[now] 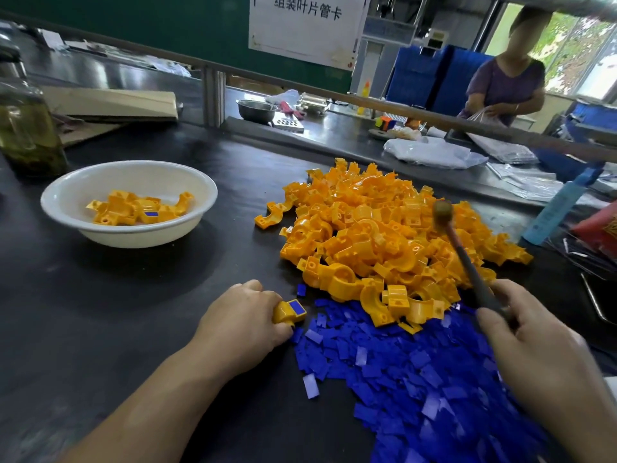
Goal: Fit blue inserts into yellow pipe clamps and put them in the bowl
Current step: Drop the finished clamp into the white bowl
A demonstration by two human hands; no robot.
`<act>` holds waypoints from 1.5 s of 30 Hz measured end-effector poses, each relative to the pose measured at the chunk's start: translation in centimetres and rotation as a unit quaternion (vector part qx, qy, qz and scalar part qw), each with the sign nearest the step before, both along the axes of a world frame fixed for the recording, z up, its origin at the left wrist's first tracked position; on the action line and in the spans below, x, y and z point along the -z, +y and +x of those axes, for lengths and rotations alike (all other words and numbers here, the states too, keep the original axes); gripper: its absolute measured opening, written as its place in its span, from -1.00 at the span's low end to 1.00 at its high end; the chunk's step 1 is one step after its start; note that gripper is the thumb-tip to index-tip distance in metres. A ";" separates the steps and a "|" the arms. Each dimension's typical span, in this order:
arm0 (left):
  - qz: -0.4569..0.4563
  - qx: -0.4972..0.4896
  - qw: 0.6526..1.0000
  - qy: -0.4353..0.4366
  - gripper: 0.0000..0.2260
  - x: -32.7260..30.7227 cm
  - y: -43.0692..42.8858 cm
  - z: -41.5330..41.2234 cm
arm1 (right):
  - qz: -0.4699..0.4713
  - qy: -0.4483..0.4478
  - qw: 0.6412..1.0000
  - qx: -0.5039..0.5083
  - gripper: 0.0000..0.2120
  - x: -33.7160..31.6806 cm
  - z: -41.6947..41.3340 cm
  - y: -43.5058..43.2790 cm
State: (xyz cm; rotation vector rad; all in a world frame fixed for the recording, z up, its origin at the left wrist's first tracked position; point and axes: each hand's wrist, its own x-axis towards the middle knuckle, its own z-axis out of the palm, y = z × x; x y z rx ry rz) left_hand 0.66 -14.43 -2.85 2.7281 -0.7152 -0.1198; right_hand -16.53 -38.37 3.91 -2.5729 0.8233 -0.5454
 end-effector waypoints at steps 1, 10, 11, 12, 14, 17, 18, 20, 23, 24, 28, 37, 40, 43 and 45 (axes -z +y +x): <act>-0.001 -0.002 1.000 0.000 -0.59 0.0 0.0 -0.1 | -0.012 0.019 0.999 0.036 -0.64 0.3 -0.1 -1.1; -0.193 -0.081 0.971 0.118 -0.81 -0.8 0.8 0.3 | 0.010 0.157 0.979 0.126 -0.56 3.5 -1.2 -4.5; -0.300 -0.121 0.933 0.155 -0.83 -1.2 1.2 0.4 | 0.011 0.168 0.979 0.116 -0.56 3.7 -1.3 -4.5; -0.416 -0.164 0.875 0.185 -0.84 -1.8 1.5 0.7 | 0.011 0.177 0.978 0.108 -0.56 3.7 -1.4 -4.6; -0.602 -0.213 0.734 0.231 -0.80 -3.4 2.5 2.2 | 0.010 0.199 0.975 0.094 -0.56 3.7 -1.5 -4.9; -0.708 -0.224 0.607 0.284 -0.72 -5.6 3.7 5.4 | 0.008 0.221 0.973 0.069 -0.58 3.7 -1.6 -5.3; -0.716 -0.226 0.588 0.300 -0.69 -6.4 3.8 6.5 | 0.003 0.225 0.972 0.064 -0.59 3.7 -1.7 -5.4; -0.730 -0.229 0.555 0.327 -0.63 -7.3 4.1 8.4 | -0.026 0.223 0.973 0.060 -0.61 3.8 -1.7 -5.5; -0.763 -0.216 0.501 0.346 -0.38 -7.8 4.6 10.0 | -0.098 0.174 0.978 0.061 -0.63 3.9 -1.6 -4.8; -0.775 -0.208 0.485 0.347 -0.31 -7.8 4.8 10.1 | -0.104 0.146 0.983 0.047 -0.63 3.8 -1.3 -4.4; -0.795 -0.200 0.462 0.339 -0.35 -7.2 4.2 8.9 | -0.128 0.107 0.984 -0.063 -0.55 3.7 0.7 -1.8; -0.589 -0.108 0.676 0.430 -0.82 -5.3 -3.2 -0.2 | -0.225 0.152 0.948 -0.166 -0.54 5.0 7.6 1.7; -0.522 -0.036 0.735 0.431 -0.85 -4.8 -4.2 -2.4 | -0.239 0.100 0.950 -0.174 -0.81 5.4 7.1 1.7; -0.477 -0.023 0.788 0.390 -0.87 -4.3 -4.4 -3.7 | -0.235 0.071 0.951 -0.190 -0.84 5.5 6.2 1.2; -0.452 -0.021 0.814 0.364 -0.89 -4.0 -4.3 -4.2 | -0.221 0.054 0.955 -0.191 -0.83 5.3 5.8 1.0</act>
